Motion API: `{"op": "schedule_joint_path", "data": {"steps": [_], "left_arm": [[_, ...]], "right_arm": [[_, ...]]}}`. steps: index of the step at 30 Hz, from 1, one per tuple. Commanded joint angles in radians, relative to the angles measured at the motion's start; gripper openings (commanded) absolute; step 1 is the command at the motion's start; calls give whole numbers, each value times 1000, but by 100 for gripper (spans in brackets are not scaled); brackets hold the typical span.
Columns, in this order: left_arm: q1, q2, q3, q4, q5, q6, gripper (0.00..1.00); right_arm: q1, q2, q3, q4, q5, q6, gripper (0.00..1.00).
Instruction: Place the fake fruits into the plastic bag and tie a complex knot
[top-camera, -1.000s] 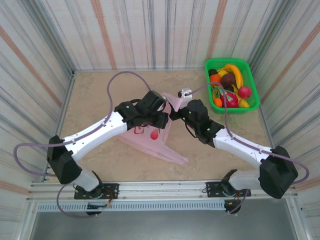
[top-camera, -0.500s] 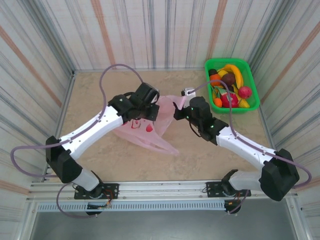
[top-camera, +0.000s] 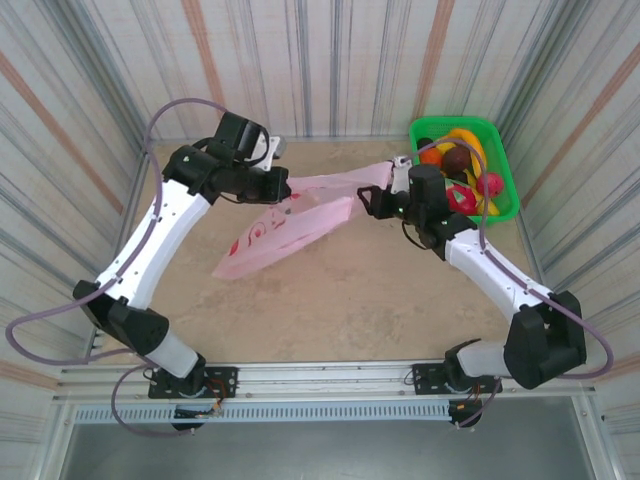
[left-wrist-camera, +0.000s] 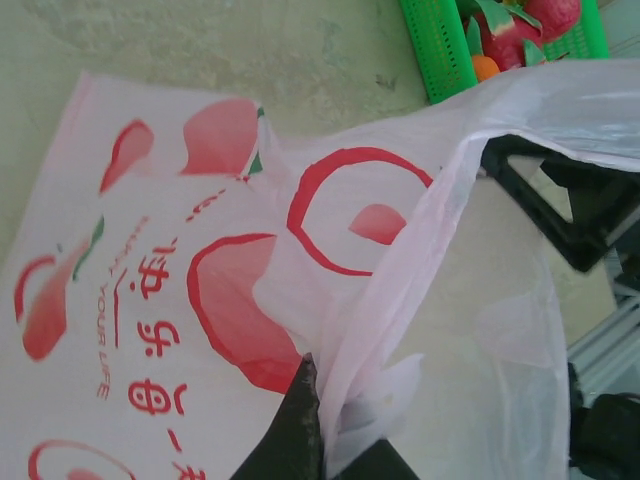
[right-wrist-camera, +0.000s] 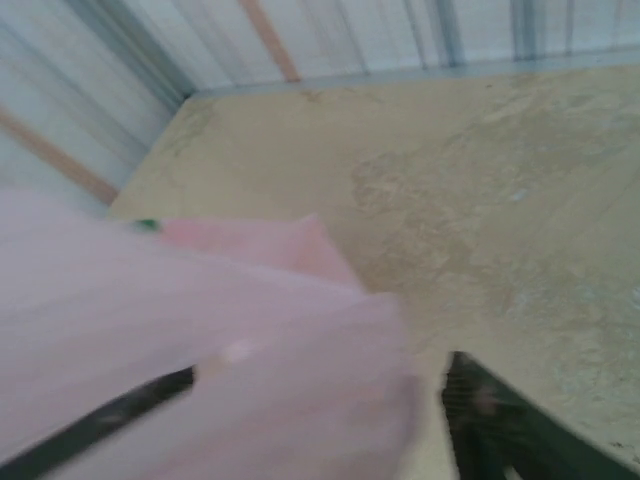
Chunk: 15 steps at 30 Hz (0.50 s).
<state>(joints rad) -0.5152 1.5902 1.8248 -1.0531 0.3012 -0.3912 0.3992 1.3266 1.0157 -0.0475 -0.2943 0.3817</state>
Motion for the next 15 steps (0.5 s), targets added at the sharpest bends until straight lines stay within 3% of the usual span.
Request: {"op": "schedule_joint_path", "data": {"steps": [1, 5, 8, 15], "left_arm": [[14, -19, -59, 118, 87, -133, 0], [15, -35, -123, 243, 107, -212, 0], [15, -28, -125, 265, 82, -225, 0], [81, -24, -112, 279, 1, -217, 0]], "right_arm": [[5, -4, 9, -58, -87, 143, 80], [41, 10, -57, 18, -81, 327, 84], [87, 26, -47, -51, -12, 349, 83], [91, 26, -11, -331, 119, 175, 25]]}}
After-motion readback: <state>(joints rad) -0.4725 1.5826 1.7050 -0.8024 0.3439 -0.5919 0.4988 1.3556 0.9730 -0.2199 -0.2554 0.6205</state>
